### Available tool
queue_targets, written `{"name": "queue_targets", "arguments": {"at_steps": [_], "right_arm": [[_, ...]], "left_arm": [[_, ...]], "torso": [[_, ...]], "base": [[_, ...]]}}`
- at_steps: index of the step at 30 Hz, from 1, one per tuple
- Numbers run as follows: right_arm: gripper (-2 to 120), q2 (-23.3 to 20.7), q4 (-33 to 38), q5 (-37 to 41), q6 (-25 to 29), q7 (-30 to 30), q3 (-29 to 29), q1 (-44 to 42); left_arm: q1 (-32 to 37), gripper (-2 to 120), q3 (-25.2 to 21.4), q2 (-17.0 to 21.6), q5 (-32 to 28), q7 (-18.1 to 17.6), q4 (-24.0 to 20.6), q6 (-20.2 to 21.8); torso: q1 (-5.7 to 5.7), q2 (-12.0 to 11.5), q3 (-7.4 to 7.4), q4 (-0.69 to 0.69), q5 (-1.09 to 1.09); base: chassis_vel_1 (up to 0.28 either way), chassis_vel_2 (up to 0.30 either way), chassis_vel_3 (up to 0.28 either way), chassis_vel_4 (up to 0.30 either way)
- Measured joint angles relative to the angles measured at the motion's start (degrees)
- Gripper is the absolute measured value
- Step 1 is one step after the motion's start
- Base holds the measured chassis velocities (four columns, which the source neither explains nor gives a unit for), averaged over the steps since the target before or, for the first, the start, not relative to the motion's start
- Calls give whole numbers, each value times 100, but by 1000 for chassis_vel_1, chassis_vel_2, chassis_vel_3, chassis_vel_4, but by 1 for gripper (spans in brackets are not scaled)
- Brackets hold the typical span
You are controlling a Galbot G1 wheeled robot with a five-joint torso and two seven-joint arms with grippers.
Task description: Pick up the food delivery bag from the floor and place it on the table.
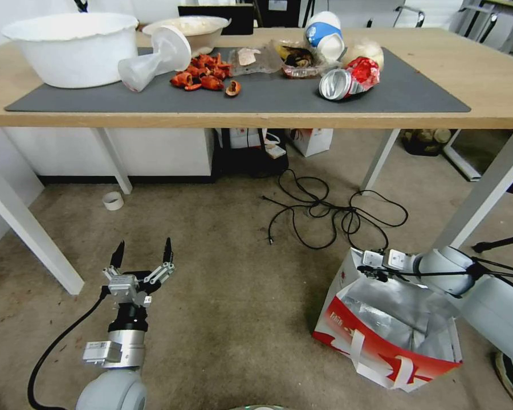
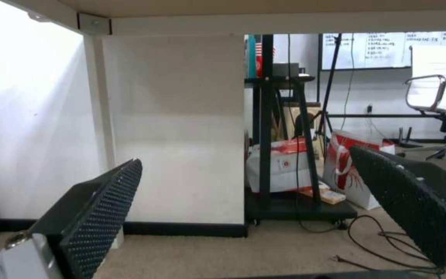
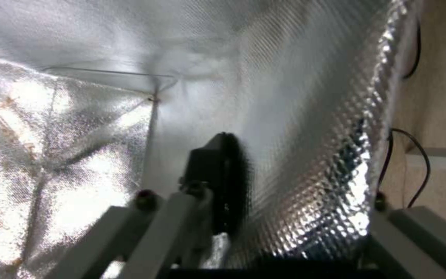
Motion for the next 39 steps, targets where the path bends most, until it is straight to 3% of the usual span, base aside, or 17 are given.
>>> {"name": "queue_targets", "arguments": {"at_steps": [5, 10, 21, 32, 39], "right_arm": [[0, -21, 96, 68, -1, -60, 75, -59], [0, -111, 243, 173, -1, -142, 110, -103], [0, -1174, 1426, 1146, -45, -464, 398, -372], [0, -2150, 3006, 2490, -134, -936, 1730, -1513], [0, -2672, 3585, 3640, -315, -1270, 2333, -1551]], "left_arm": [[13, 100, 8, 12, -3, -125, -45, 88], [23, 100, -2, 20, 7, -144, -48, 92], [127, 100, -16, -1, 172, -143, -145, 68], [284, 100, 44, -22, 258, -252, -336, 27], [346, 100, 72, -18, 318, -328, -470, 43]], "torso": [[0, 0, 0, 1, 1], [0, 0, 0, 1, 1], [0, 0, 0, 0, -1], [0, 1, 0, -1, 1], [0, 1, 0, 1, -1]], "base": [[0, 0, 0, 0], [0, 0, 0, 0], [0, 0, 0, 0], [0, 0, 0, 0], [0, 0, 0, 0]]}}
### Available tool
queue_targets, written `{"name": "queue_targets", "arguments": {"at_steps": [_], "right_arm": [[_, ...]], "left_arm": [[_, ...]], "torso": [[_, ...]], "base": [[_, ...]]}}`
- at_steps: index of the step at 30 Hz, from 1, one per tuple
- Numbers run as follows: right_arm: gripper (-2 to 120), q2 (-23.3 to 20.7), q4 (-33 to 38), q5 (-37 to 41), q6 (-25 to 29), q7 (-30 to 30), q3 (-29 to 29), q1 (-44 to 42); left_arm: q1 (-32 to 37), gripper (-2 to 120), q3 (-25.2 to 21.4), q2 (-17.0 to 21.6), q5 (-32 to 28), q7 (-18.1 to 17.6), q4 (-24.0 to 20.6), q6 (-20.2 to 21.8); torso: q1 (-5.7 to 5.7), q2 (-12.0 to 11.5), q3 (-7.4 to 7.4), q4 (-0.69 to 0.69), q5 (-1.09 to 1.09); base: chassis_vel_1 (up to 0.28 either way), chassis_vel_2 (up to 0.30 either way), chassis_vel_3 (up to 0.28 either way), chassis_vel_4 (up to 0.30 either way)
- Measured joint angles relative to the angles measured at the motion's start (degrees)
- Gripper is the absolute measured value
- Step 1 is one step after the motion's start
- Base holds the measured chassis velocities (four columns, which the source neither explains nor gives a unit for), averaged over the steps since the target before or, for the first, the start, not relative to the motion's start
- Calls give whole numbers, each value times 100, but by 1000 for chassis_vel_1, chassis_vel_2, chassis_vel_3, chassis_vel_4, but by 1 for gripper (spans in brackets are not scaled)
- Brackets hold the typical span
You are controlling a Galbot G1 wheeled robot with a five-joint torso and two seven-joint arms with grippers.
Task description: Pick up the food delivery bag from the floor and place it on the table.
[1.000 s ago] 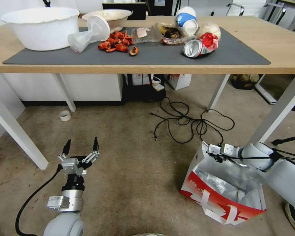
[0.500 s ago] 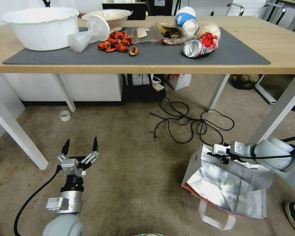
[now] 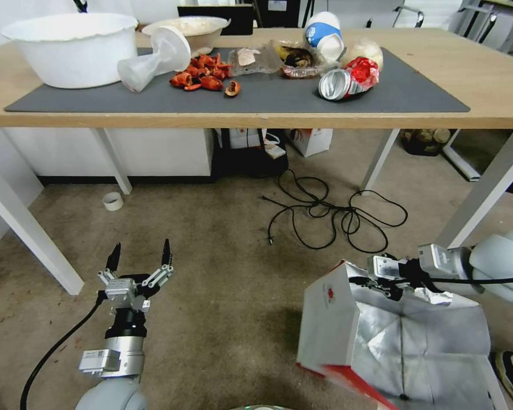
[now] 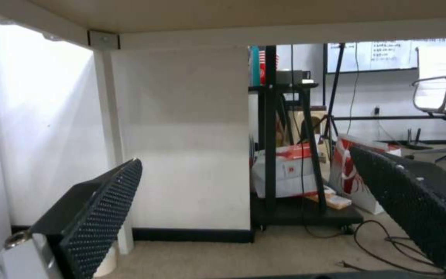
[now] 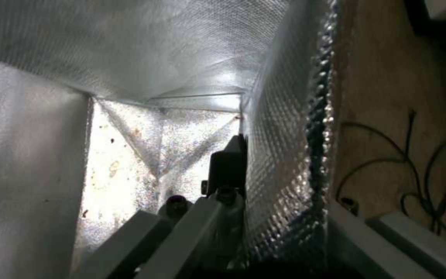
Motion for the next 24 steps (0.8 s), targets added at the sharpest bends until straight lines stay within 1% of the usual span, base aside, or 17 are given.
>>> {"name": "queue_targets", "arguments": {"at_steps": [1, 2, 3, 5, 7, 9, 10, 12, 14, 15, 18, 24], "right_arm": [[0, 0, 0, 0, 0, 0, 0, 0], [0, -186, 74, 427, -1, -209, 258, 13], [0, -300, 103, 690, 11, -364, 436, 13], [0, -332, 109, 762, 21, -413, 490, 13], [0, -521, 133, 1151, 102, -814, 797, -3], [0, -711, 140, 1492, 159, -1082, 1056, -28], [0, -711, 140, 1492, 159, -1082, 1056, -28], [0, -864, 142, 1841, 165, -1288, 1237, -39], [0, -907, 143, 1942, 166, -1337, 1286, -46], [0, -1008, 140, 2142, 174, -1434, 1414, -72], [0, -1095, 120, 2248, 190, -1506, 1569, -104], [0, -1035, 113, 2206, 203, -1509, 1574, -103]], "left_arm": [[0, 100, 0, 0, 0, 0, 0, 0], [20, 100, -10, 9, 11, -5, -39, 0], [31, 100, -21, 18, 16, -24, -58, 0], [34, 100, -25, 22, 17, -31, -63, 0], [60, 100, -34, 46, 31, -67, -85, 5], [72, 100, -35, 61, 53, -116, -114, 41], [72, 100, -35, 61, 53, -116, -114, 41], [74, 100, -39, 80, 61, -147, -152, 79], [74, 100, -42, 87, 61, -155, -162, 88], [73, 100, -54, 107, 62, -172, -184, 102], [83, 100, -102, 157, 131, -180, -189, 108], [122, 100, -120, 191, 294, -180, -189, 111]], "torso": [[0, 0, 0, 0, 0], [0, 0, 0, 0, -1], [0, 0, 0, 0, -1], [0, 0, 0, 0, 0], [0, 0, 0, 0, 0], [0, 0, 0, -1, 1], [0, 0, 0, -1, 1], [0, 0, 0, -1, 0], [0, 0, 0, -1, 1], [0, 0, 0, 0, 0], [0, 0, 0, -1, 0], [0, 0, 0, 0, 1]], "base": [[0, 0, 0, 0], [0, 0, 0, 0], [0, 0, 0, 0], [0, 0, 0, 0], [0, 0, 0, 0], [0, 0, 0, 0], [0, 0, 0, 0], [0, 0, 0, 0], [0, 0, 0, 0], [0, 0, 0, 0], [0, 0, 0, 0], [0, 0, 0, 0]]}}
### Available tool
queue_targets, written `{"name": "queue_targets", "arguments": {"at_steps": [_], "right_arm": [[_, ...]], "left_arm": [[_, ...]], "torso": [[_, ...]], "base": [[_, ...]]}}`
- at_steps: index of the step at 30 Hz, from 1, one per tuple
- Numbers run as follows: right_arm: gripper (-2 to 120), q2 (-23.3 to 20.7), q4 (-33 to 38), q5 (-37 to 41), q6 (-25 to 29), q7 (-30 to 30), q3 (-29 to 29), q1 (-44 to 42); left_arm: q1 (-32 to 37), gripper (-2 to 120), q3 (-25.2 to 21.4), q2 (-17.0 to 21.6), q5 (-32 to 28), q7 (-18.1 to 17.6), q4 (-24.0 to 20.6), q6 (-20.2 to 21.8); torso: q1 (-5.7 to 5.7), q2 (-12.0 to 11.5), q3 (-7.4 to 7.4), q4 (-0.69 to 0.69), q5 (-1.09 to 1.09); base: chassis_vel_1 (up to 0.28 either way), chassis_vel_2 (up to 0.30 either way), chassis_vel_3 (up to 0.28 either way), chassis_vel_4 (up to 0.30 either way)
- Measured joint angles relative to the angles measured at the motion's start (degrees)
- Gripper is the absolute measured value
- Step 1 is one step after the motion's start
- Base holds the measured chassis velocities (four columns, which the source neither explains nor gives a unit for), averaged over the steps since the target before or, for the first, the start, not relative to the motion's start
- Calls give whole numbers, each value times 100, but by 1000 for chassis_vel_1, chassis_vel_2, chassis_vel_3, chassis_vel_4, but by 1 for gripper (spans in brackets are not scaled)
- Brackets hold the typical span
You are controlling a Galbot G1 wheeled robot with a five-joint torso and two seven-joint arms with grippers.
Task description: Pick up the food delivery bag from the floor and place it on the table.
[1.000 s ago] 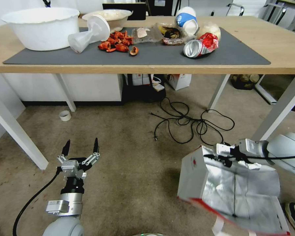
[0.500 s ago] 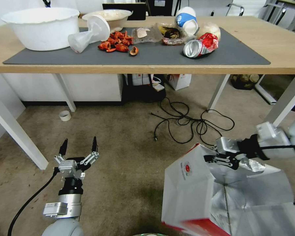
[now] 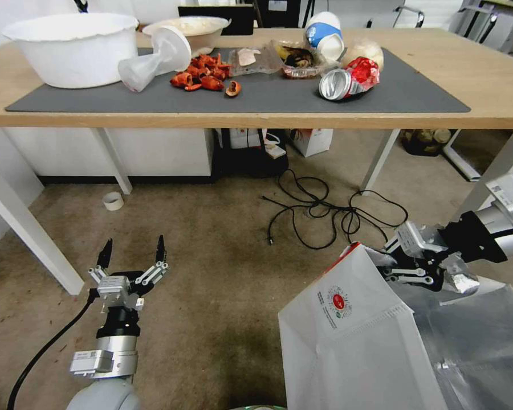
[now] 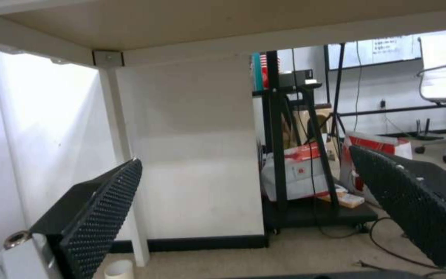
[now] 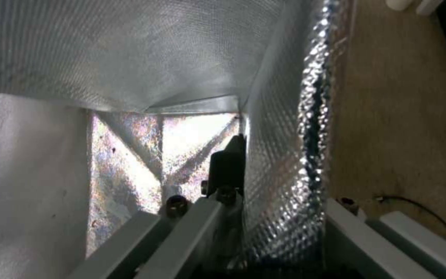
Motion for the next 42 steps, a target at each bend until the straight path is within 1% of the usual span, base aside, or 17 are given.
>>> {"name": "queue_targets", "arguments": {"at_steps": [4, 7, 9, 13, 17, 27, 33, 39, 42], "right_arm": [[0, 59, 3, -54, 7, 6, -39, 2], [0, 80, -4, -82, 19, 12, -60, 2], [0, 92, -49, -138, 56, 12, -84, 3], [0, 122, -103, -224, 111, 9, -115, 5], [0, 176, -129, -295, 134, 5, -164, 14], [0, 238, -161, -396, 172, -5, -220, 23], [0, 248, -171, -412, 178, -12, -221, 31], [0, 262, -237, -485, 190, -44, -222, 33], [0, 283, -202, -491, 191, -66, -224, 34]], "left_arm": [[36, 100, 43, 20, 33, -9, -17, 32], [40, 100, 78, 40, 131, -97, -7, 37], [61, 100, 87, 67, 383, -120, 58, -4], [80, 100, 141, 84, 598, -135, 103, -85], [85, 100, 225, 84, 583, -185, 118, -106], [100, 100, 253, 107, 520, -191, 155, -118], [123, 100, 312, 116, 409, -295, 162, -139], [189, 100, 347, 135, 399, -291, 160, -161], [220, 100, 342, 145, 449, -238, 192, -270]], "torso": [[0, 0, 0, 0, 0], [0, 0, 0, 0, 0], [0, 0, 0, 0, 0], [0, 0, 0, 0, 0], [0, 0, 0, -1, 0], [0, 0, 0, 0, 0], [0, 0, 0, 0, 0], [0, 0, 1, 0, 0], [0, 48, 47, 0, -1]], "base": [[0, 0, 0, 0], [0, 0, 0, 0], [0, 0, 0, 0], [0, 0, 0, 0], [0, 0, 0, 0], [0, 0, 0, 0], [0, 0, 0, 0], [0, 0, 0, 0], [0, 0, 0, 0]]}}
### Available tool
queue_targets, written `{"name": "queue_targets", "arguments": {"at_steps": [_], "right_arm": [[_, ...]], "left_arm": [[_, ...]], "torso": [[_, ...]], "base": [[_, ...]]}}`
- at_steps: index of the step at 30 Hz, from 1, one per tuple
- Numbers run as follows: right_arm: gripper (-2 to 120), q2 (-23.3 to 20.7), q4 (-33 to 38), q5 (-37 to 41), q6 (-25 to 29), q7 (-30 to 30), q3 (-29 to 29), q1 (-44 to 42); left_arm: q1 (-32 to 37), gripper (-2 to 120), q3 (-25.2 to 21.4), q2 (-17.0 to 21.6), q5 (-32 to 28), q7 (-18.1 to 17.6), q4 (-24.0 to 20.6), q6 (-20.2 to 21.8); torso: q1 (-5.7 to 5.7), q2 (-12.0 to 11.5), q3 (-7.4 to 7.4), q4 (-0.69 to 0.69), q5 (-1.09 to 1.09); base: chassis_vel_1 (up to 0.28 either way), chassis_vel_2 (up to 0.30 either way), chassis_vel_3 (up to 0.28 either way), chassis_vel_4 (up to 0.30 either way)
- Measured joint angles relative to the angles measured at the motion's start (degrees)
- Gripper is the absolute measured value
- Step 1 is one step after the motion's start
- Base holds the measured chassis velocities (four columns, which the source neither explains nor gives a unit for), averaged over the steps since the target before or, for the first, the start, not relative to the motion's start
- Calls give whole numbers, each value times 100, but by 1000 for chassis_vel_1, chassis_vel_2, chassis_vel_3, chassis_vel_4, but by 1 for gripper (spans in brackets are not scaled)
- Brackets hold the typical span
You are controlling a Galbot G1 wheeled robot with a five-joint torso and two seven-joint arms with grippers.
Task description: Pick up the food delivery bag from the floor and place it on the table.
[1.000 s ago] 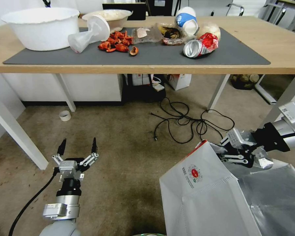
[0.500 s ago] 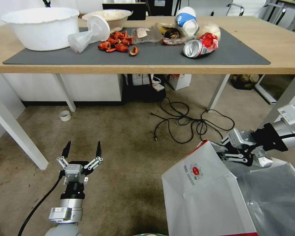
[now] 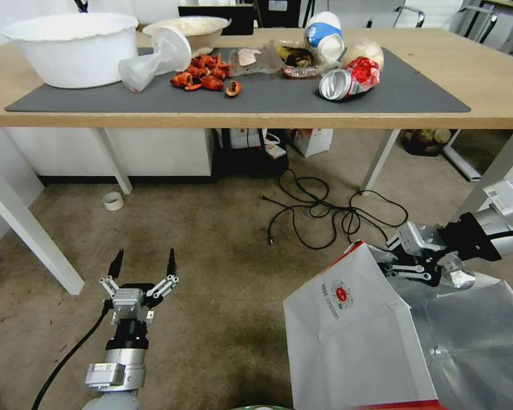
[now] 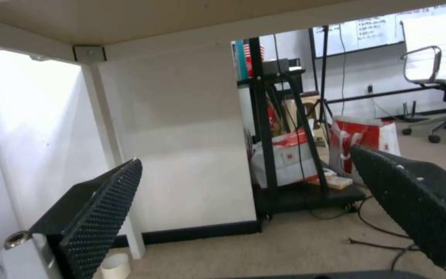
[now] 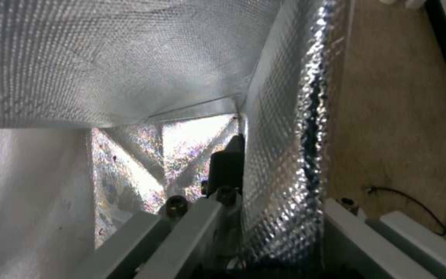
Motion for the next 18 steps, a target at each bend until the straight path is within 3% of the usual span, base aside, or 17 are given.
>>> {"name": "queue_targets", "arguments": {"at_steps": [18], "right_arm": [[0, 63, 11, -51, 54, -80, -58, 12]], "left_arm": [[79, 100, 24, -41, 23, 87, -47, -23]], "torso": [[39, 419, 382, 0, 0]], "base": [[0, 0, 0, 0]]}}
